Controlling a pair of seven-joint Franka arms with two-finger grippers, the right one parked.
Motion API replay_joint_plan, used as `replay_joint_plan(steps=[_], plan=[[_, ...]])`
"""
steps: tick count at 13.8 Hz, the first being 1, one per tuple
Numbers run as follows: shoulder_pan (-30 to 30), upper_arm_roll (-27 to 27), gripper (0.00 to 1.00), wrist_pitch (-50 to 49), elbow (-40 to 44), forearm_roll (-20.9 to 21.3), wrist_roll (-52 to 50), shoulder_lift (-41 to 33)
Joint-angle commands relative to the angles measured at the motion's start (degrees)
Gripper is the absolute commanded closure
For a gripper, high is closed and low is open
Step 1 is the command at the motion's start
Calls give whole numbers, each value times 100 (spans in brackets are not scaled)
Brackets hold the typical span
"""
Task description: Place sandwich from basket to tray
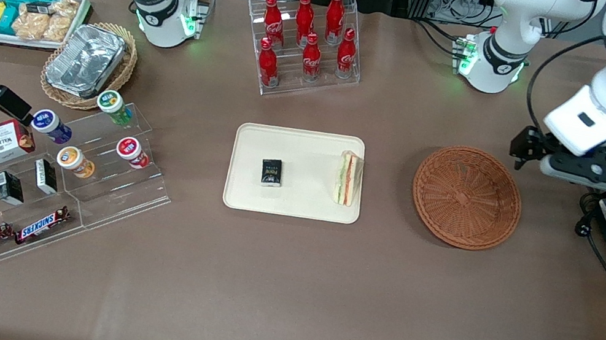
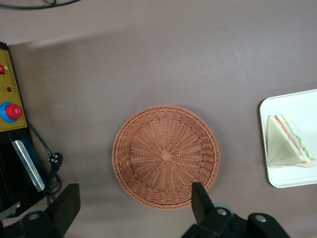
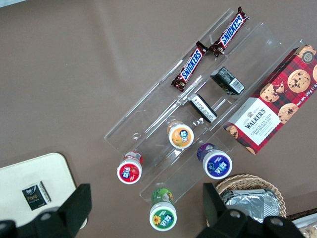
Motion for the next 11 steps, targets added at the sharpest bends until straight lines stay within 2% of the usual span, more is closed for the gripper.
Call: replay_joint_plan(steps=[1, 3, 6, 8, 11], plan=[[-24, 275, 0, -219, -82, -155, 308, -301], [-76, 503, 0, -237, -318, -77, 406, -495], [-471, 1039, 0, -61, -627, -85, 406, -637], [-489, 1057, 0, -69, -802, -85, 432, -802], [-533, 1049, 0, -35, -1452, -50, 591, -1453]])
